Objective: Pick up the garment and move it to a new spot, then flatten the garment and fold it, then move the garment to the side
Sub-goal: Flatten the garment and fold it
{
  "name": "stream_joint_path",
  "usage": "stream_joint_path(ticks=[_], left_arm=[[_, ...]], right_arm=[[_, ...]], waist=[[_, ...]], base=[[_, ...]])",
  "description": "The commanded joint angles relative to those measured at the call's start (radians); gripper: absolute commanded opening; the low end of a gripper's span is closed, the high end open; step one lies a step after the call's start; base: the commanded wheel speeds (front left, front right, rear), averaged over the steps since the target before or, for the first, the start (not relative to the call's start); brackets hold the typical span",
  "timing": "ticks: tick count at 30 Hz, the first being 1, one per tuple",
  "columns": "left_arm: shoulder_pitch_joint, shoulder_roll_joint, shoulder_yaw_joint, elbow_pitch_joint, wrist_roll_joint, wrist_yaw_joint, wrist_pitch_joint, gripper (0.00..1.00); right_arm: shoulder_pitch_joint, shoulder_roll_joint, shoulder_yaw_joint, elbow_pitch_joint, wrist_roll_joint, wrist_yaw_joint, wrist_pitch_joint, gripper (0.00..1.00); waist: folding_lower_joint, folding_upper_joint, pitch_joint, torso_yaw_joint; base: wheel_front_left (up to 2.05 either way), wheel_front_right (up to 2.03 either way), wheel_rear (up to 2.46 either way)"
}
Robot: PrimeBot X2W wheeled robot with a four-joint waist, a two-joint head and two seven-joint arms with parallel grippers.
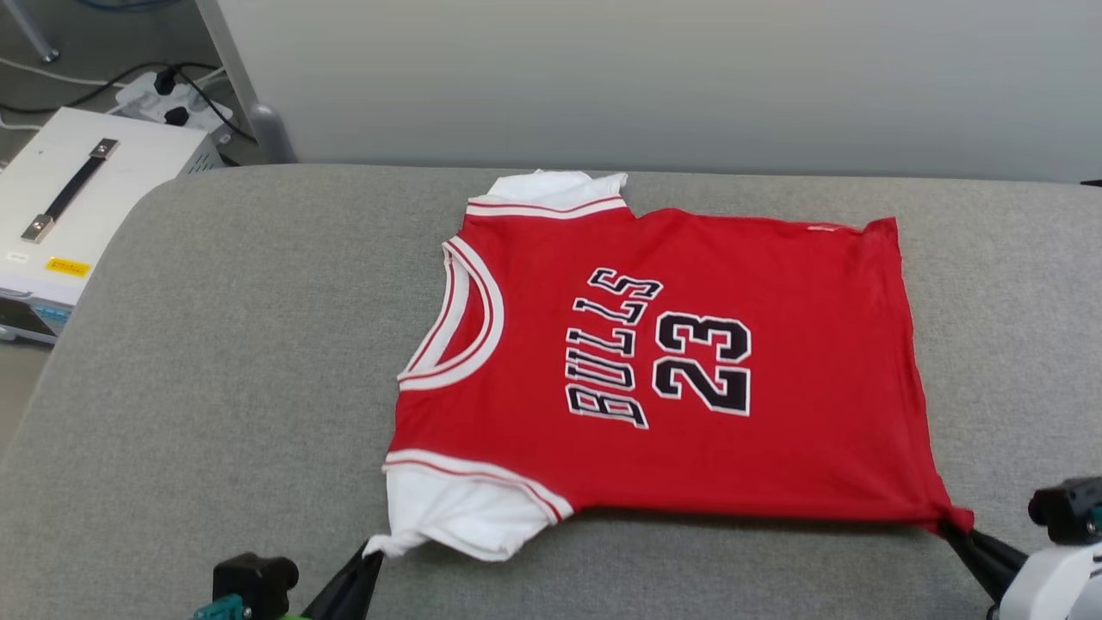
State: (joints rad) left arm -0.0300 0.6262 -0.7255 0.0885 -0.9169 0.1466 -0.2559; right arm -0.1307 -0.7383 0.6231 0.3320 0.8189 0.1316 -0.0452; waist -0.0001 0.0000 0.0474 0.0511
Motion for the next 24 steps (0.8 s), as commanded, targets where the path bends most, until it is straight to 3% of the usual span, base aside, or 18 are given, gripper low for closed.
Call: stream_joint_path(ticks=[1, 14, 22, 24], left_arm=[[0.04, -0.007, 0.007, 0.006, -0.014, 0.009, -0.006, 0.0], [0.206, -0.029, 0.005, 0.019, -0.038, 0.013, -0.004, 0.0], [0.063, -0.017, 0.005, 0.023, 0.057, -0.018, 0.004, 0.0], [-0.056, -0.013, 0.003, 0.026, 0.095, -0.05, 0.031, 0.0]], right_arm=[[0.049, -0.001, -0.024, -0.018, 0.007, -0.001, 0.012, 0.0], [0.31, 0.025, -0.216, -0.156, -0.023, -0.001, 0.157, 0.0], [0.294, 0.063, -0.312, -0.233, -0.067, -0.001, 0.219, 0.0], [0.258, 0.071, -0.358, -0.263, -0.081, -0.001, 0.243, 0.0]], waist=[[0.0001, 0.0, -0.03, 0.003], [0.0001, 0.0, -0.04, -0.006], [0.0001, 0.0, -0.01, 0.001], [0.0001, 0.0, 0.007, -0.005]], base=[[0.0, 0.0, 0.0], [0.0, 0.0, 0.0], [0.0, 0.0, 0.0], [0.0, 0.0, 0.0]])
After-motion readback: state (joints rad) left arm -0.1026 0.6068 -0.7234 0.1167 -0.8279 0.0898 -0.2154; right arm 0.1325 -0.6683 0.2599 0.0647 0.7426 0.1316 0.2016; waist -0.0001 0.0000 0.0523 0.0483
